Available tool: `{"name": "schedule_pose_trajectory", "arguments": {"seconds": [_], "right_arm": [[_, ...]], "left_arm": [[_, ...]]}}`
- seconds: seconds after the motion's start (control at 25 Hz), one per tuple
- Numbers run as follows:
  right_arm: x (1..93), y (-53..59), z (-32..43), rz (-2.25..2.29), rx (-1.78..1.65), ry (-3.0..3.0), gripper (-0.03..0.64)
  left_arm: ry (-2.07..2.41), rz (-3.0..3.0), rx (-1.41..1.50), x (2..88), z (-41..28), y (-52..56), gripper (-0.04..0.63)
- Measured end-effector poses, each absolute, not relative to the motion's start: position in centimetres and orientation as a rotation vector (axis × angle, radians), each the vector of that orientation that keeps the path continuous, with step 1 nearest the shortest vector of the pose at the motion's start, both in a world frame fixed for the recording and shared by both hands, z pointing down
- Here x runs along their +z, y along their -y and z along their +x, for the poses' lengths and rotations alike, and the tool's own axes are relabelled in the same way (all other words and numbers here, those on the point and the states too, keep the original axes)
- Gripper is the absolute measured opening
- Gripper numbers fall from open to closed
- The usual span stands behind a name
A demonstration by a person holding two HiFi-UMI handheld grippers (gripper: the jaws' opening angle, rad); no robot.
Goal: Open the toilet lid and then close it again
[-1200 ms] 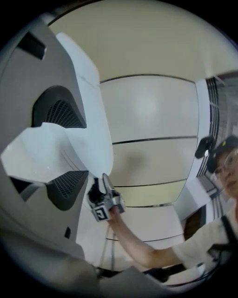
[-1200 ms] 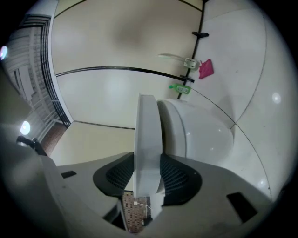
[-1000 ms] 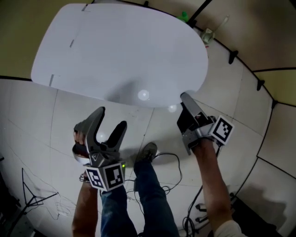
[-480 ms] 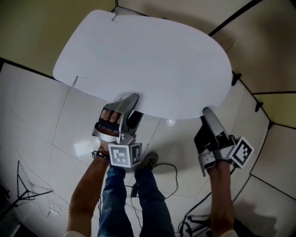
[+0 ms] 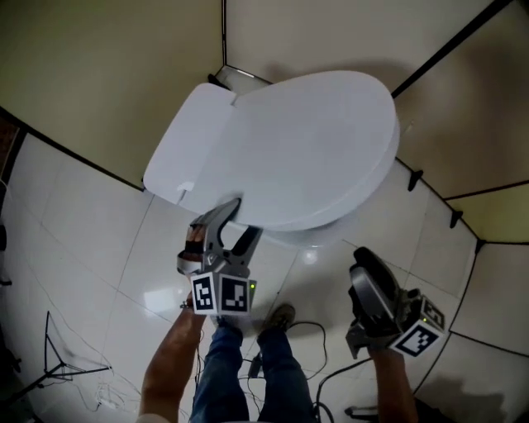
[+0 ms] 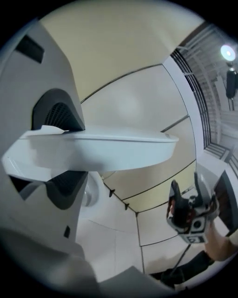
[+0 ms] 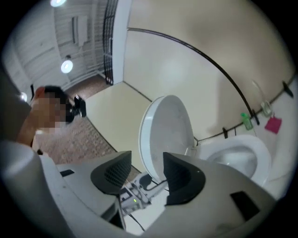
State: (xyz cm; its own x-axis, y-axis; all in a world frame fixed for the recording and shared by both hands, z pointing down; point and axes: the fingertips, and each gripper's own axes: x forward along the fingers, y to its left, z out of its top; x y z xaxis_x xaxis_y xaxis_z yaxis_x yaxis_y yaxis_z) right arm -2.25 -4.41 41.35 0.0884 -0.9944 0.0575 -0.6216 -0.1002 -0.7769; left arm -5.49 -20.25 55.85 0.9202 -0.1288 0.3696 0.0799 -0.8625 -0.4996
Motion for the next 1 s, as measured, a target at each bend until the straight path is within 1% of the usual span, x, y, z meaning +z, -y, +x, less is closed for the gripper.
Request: {"name": "schedule_pose_trajectory", "arguments": {"seconds": [0.2, 0.28, 0.44, 0.64, 1.0], "right_arm": [[43.1, 3.4, -7.0, -2.254, -0.678, -1.919, 0.21], [43.9, 3.0, -9.1, -2.344, -0.657, -1.998, 0.21], [44.3, 3.1, -12.3, -2.348, -0.714, -2.001, 0.21], [43.6, 5.2, -13.7, -2.335, -0.698, -2.025, 0.21], [40.9, 8.5, -13.8, -2.366, -0.59, -2.09, 0.21]], "left_arm": [[-0.124, -2.809, -0.474, 52.3, -7.4, 26.4, 0.252], [-0.166, -2.91, -0.456, 51.0, -8.6, 28.8, 0.249], [-0.213, -3.068, -0.444, 49.9, -10.3, 33.0, 0.247], [-0.296, -3.23, -0.431, 50.4, -12.1, 38.7, 0.242], [-0.213, -3.323, -0.398, 51.3, -11.9, 39.4, 0.252]]}}
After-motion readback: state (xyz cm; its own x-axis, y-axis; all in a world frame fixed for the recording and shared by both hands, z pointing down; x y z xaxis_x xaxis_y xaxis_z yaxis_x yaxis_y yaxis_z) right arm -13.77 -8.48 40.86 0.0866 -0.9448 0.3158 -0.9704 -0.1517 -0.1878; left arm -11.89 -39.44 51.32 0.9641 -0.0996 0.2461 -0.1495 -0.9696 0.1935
